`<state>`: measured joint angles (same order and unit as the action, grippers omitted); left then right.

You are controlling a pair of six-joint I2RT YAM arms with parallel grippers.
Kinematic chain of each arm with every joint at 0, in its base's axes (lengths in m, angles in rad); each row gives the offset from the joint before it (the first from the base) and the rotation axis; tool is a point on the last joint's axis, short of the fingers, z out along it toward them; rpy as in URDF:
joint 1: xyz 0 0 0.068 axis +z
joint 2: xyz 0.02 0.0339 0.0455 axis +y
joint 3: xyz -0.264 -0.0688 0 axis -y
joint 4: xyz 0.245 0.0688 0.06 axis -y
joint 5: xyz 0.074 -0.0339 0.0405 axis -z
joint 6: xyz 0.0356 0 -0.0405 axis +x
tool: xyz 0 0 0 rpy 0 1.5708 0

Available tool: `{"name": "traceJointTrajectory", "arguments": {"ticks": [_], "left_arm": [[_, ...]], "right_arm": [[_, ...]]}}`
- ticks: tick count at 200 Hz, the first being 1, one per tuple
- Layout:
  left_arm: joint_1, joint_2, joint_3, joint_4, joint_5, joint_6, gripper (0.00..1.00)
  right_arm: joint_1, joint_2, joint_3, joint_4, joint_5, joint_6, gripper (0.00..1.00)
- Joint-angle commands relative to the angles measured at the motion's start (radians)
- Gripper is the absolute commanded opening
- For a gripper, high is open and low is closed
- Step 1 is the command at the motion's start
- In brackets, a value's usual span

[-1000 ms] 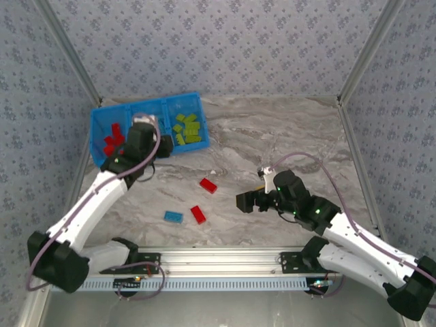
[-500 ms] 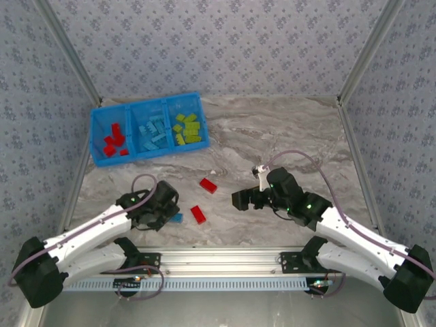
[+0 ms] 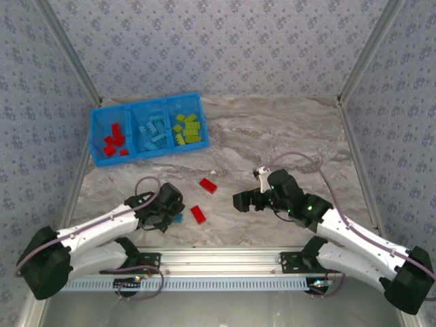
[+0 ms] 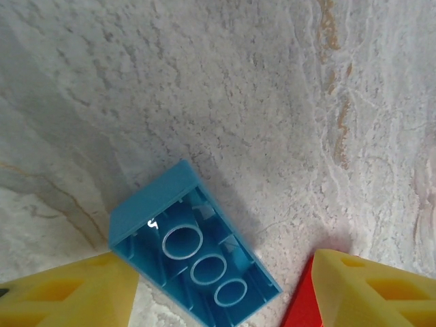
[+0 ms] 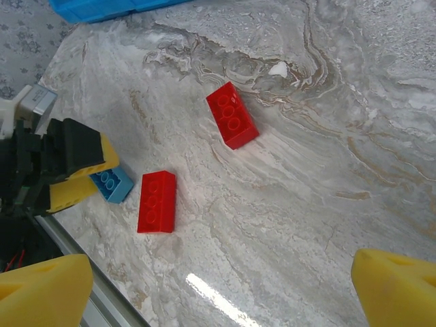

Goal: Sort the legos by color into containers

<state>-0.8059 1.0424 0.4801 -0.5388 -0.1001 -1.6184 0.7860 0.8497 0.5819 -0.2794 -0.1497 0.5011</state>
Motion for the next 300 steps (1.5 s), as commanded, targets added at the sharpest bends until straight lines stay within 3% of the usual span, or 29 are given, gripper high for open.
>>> {"name": "traceJointTrajectory", "arguments": {"ticks": [1, 18, 42, 67, 87, 108, 141, 167, 200, 252, 277, 300], "left_arm": [[0.0, 0.035, -0.011, 0.071, 0.031, 0.005, 0.64], [-0.001, 0.054, -0.011, 0.078, 0.039, 0.013, 0.54], [0.002, 0.061, -0.015, 0.078, 0.032, 0.017, 0.41], [0.026, 0.053, -0.007, 0.052, 0.037, 0.051, 0.31], [0.084, 0.01, 0.049, 0.007, 0.022, 0.168, 0.25], [0.135, -0.032, 0.189, -0.066, -0.086, 0.369, 0.23], [0.206, 0.037, 0.407, -0.052, -0.283, 0.758, 0.23], [0.334, 0.172, 0.524, 0.014, -0.397, 0.978, 0.24], [0.471, 0.388, 0.648, 0.094, -0.394, 1.019, 0.26], [0.572, 0.763, 0.963, 0.038, -0.413, 1.059, 0.26], [0.583, 0.873, 1.101, -0.033, -0.452, 1.089, 0.4], [0.586, 0.868, 1.133, -0.043, -0.444, 1.106, 0.52]], "right_arm": [[0.015, 0.017, 0.007, 0.012, -0.088, -0.031, 1.0], [0.072, 0.079, 0.054, -0.034, -0.141, -0.088, 1.0], [0.159, 0.179, 0.129, -0.12, -0.079, -0.136, 1.0], [0.171, 0.213, 0.155, -0.122, -0.033, -0.13, 1.0], [0.171, 0.188, 0.153, -0.099, 0.001, -0.126, 1.0], [0.167, 0.148, 0.147, -0.09, 0.046, -0.123, 1.0], [0.15, 0.094, 0.122, -0.081, 0.067, -0.105, 1.0], [0.138, 0.068, 0.109, -0.085, 0.073, -0.085, 1.0], [0.135, 0.042, 0.093, -0.095, 0.08, -0.069, 1.0], [0.133, -0.009, 0.071, -0.12, 0.095, -0.052, 1.0], [0.132, -0.038, 0.063, -0.135, 0.103, -0.039, 1.0], [0.131, -0.064, 0.052, -0.139, 0.113, -0.03, 1.0]]}}
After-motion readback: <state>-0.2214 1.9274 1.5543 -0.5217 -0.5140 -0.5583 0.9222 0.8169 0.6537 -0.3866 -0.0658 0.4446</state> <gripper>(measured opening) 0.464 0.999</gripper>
